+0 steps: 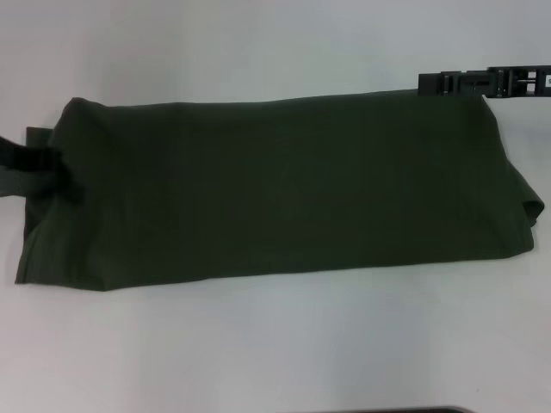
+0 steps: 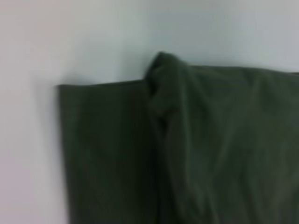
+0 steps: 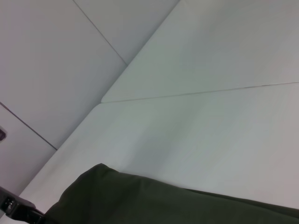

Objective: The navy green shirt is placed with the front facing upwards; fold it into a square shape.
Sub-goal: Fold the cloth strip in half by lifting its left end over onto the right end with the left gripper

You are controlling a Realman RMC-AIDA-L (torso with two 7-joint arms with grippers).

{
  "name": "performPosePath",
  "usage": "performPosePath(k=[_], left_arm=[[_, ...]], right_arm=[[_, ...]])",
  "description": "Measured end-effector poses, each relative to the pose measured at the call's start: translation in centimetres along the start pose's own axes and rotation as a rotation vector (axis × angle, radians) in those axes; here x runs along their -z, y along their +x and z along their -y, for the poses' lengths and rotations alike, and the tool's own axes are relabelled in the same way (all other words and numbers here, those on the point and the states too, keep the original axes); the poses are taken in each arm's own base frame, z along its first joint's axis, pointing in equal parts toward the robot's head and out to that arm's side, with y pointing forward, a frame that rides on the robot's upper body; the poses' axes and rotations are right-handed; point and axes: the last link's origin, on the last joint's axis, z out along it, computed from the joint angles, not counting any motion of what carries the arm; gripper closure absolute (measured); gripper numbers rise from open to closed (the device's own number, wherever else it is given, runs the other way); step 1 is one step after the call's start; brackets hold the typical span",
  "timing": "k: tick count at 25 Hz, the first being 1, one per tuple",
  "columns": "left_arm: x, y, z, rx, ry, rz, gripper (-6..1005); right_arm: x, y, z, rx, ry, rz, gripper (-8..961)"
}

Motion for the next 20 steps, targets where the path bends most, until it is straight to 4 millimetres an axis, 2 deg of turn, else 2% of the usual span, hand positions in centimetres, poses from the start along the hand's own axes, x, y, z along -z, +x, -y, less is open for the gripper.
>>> performPosePath(k=[5, 12, 20], left_arm=[[-0.9, 0.1, -1.8, -0.054, -0.069, -0.009, 971], [-2.0, 0.3, -4.1, -0.122, -0.122, 0.011, 941], [-2.1, 0.2, -4.0, -0.122, -0.118, 0.014, 906]], right_arm=[[-0.1, -0.1, 0.0, -0.002, -0.001, 0.001, 149], [-0.1, -0.3, -0.1, -0.005, -0.001, 0.003, 149], [-0.2, -0.6, -0.2, -0.001, -0.004, 0.003, 149]])
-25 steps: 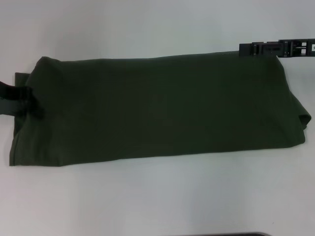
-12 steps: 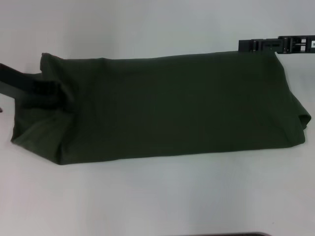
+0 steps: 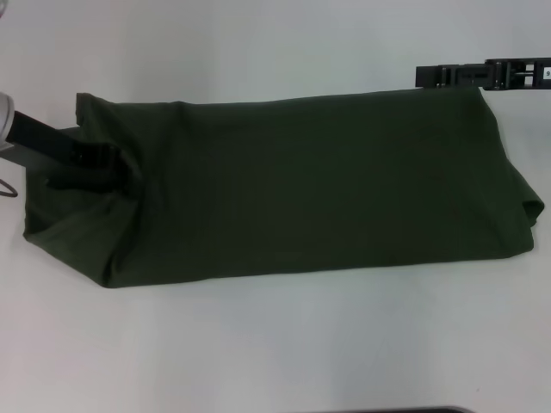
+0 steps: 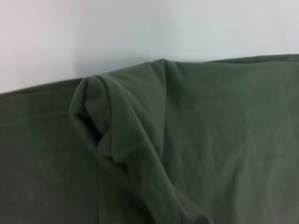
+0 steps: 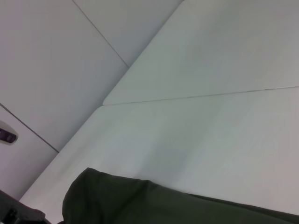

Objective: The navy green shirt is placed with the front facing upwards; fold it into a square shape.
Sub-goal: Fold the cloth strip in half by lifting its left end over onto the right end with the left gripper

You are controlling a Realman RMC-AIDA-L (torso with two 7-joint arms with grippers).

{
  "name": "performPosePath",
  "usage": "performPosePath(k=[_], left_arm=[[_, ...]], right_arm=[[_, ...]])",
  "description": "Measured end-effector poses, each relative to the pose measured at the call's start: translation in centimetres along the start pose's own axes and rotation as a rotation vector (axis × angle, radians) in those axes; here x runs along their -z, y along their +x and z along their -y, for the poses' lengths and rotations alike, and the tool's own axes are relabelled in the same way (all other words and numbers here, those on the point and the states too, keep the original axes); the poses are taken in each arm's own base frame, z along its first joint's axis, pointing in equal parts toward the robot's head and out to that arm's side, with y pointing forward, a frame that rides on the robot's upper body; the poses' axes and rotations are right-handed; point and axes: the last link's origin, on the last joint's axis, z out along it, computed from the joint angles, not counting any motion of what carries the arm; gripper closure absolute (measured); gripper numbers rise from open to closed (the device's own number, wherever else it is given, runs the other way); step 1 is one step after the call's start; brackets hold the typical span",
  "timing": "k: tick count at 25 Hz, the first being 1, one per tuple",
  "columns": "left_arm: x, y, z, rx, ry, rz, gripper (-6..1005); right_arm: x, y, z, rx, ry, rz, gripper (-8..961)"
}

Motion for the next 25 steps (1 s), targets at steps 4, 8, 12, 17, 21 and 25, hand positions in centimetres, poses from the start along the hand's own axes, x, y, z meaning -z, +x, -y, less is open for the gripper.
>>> performPosePath(k=[4, 8, 12, 17, 21, 25], left_arm=[[0.1, 0.0, 0.1, 0.003, 0.003, 0.000, 889], [0.7, 0.1, 0.5, 0.007, 0.019, -0.007, 872], [2.6, 0.0, 2.4, 0.070, 0.060, -0.046, 854], [3.5, -0.1, 3.5, 0.101, 0.093, -0.064, 833], [4.3, -0.9, 5.1, 0.162, 0.161, -0.082, 816], [4.8, -1.3, 5.2, 0.161, 0.172, -0.092, 798]], right_arm=[[0.0, 0.0, 0.0, -0.001, 0.000, 0.001, 149], [0.0, 0.0, 0.0, -0.002, 0.001, 0.001, 151], [0.1, 0.1, 0.1, -0.005, 0.004, 0.003, 151], [0.1, 0.2, 0.1, -0.007, 0.006, 0.003, 151], [0.1, 0.1, 0.1, -0.003, 0.006, 0.003, 151], [0.0, -0.1, 0.1, 0.001, 0.003, 0.002, 151]])
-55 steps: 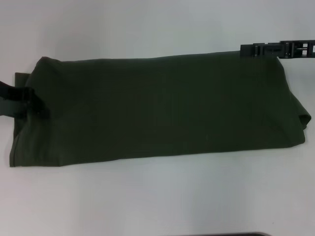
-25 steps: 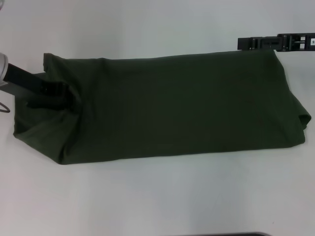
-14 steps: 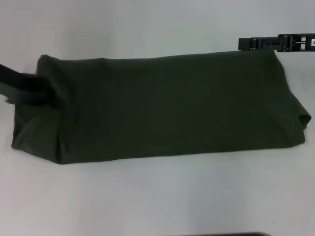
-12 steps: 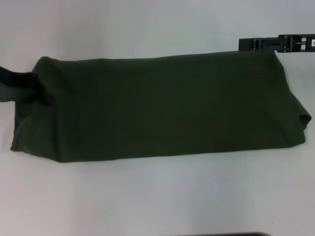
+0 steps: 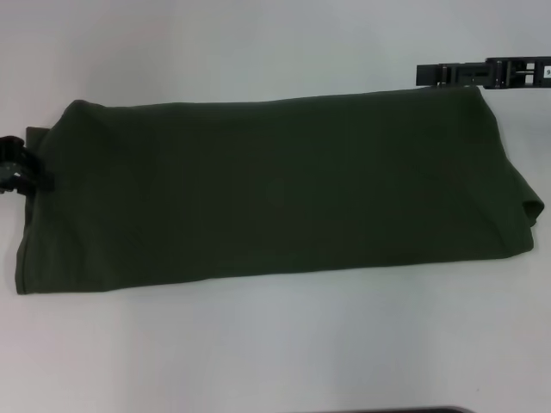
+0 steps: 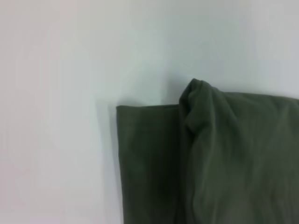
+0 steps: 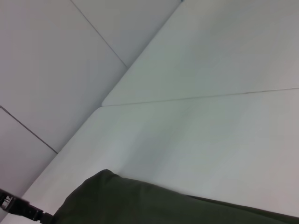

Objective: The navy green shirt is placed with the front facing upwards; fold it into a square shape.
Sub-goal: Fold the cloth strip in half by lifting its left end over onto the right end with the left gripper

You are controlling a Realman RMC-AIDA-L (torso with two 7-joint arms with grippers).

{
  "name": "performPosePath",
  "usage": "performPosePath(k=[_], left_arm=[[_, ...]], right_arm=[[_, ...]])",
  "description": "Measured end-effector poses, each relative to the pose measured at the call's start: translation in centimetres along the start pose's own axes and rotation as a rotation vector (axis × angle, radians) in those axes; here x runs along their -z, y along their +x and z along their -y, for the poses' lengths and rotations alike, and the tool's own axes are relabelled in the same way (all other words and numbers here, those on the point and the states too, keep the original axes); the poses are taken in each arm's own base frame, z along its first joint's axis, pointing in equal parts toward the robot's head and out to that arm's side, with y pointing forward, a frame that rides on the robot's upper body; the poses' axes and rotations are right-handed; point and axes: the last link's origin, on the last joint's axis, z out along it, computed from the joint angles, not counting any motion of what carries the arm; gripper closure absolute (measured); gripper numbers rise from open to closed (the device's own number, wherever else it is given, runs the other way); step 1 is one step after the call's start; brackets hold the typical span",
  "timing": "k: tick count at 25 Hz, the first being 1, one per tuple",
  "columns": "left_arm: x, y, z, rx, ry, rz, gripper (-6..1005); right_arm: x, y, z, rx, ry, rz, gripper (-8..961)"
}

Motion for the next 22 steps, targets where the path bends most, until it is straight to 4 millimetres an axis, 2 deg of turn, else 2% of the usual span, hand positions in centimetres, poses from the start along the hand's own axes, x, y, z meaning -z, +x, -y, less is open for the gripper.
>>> performPosePath(k=[11, 17, 22], left_arm=[[0.49, -0.04, 0.54, 0.007, 0.078, -0.008, 709], [-0.03, -0.30, 0.23, 0.016, 0.055, 0.020, 497], [-0.31, -0.34, 0.18, 0.020, 0.057, 0.025, 474]], right_arm=[[-0.03, -0.07, -0.02, 0.001, -0.001, 0.000, 151], [-0.05, -0.12, -0.04, 0.003, -0.001, 0.000, 151], [-0.07, -0.15, -0.05, 0.007, -0.001, 0.000, 151]])
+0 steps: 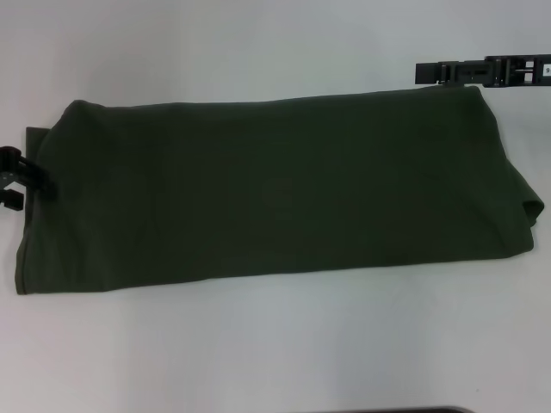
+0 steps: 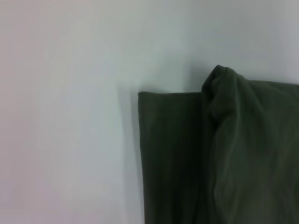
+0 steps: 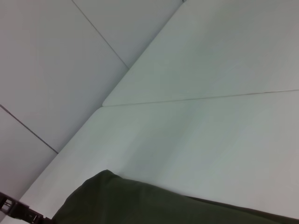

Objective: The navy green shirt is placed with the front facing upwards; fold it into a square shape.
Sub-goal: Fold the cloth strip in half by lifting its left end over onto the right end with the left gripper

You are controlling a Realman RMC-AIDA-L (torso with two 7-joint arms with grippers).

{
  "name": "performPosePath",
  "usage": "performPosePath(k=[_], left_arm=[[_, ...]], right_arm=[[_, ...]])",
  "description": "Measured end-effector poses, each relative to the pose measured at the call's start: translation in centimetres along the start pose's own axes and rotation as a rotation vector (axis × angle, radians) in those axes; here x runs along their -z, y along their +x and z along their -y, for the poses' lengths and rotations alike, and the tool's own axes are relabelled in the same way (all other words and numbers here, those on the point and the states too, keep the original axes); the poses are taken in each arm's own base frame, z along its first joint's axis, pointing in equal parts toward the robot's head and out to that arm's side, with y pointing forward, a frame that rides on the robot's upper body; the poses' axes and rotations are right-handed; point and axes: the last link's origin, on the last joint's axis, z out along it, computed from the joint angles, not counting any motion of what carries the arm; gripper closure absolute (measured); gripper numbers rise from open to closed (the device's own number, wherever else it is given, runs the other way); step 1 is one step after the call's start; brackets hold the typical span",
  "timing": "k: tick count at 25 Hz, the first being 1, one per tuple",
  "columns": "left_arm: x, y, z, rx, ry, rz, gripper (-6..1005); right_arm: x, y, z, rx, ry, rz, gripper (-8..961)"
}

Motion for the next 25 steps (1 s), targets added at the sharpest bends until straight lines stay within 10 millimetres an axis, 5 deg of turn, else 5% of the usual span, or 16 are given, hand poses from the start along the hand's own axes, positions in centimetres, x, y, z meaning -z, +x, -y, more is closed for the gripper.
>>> performPosePath(k=[25], left_arm=[[-0.32, 0.02, 0.25, 0.014, 0.000, -0.001, 465]], right_arm=[[0.18, 0.33, 0.15, -0.012, 0.005, 0.000, 150]])
